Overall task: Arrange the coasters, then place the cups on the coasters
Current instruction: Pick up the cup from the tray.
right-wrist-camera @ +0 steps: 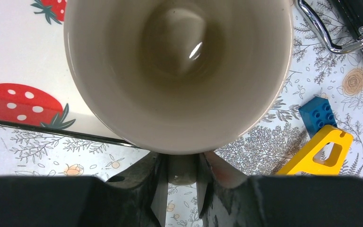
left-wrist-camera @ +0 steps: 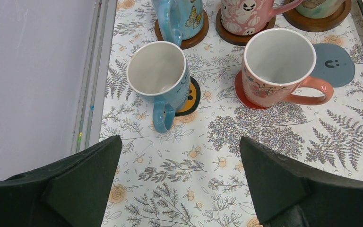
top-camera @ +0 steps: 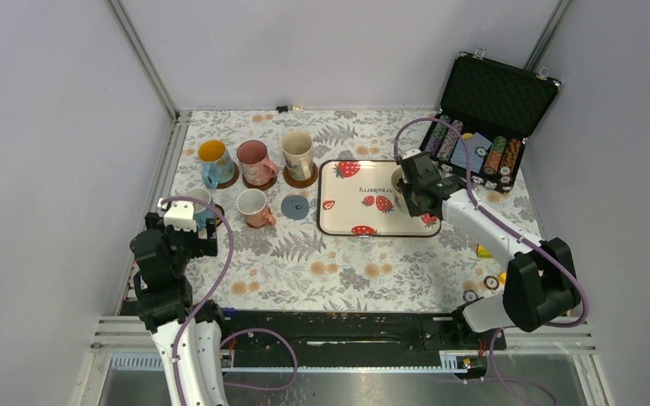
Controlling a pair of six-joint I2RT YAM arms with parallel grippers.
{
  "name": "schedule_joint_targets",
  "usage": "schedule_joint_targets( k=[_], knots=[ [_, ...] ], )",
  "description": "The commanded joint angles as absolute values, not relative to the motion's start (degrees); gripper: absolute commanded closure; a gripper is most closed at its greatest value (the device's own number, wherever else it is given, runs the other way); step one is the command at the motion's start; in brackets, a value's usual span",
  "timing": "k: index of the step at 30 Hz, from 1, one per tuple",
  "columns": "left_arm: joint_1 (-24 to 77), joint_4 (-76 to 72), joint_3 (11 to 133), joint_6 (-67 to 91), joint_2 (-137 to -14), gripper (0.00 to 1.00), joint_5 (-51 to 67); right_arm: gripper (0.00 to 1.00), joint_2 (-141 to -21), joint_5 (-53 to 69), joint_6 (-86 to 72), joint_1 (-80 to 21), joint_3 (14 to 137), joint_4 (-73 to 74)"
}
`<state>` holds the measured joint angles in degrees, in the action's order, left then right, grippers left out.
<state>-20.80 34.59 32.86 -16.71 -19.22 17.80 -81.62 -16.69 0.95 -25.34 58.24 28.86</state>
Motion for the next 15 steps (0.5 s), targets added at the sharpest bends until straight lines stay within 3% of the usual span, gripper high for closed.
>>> schedule_joint_targets(
  k=[1,15],
  knots=[
    [-21.28,32.08,32.61,-17.24,-19.32,0.01,18.83,1.00,-77.64,-15.69,0.35,-25.22,59.59,27.43],
    [-21.36,32.09,32.82,-17.06,-20.13,0.01,17.92,1.00,-77.24,-14.84,0.84,-25.23,59.30,27.48]
  ],
)
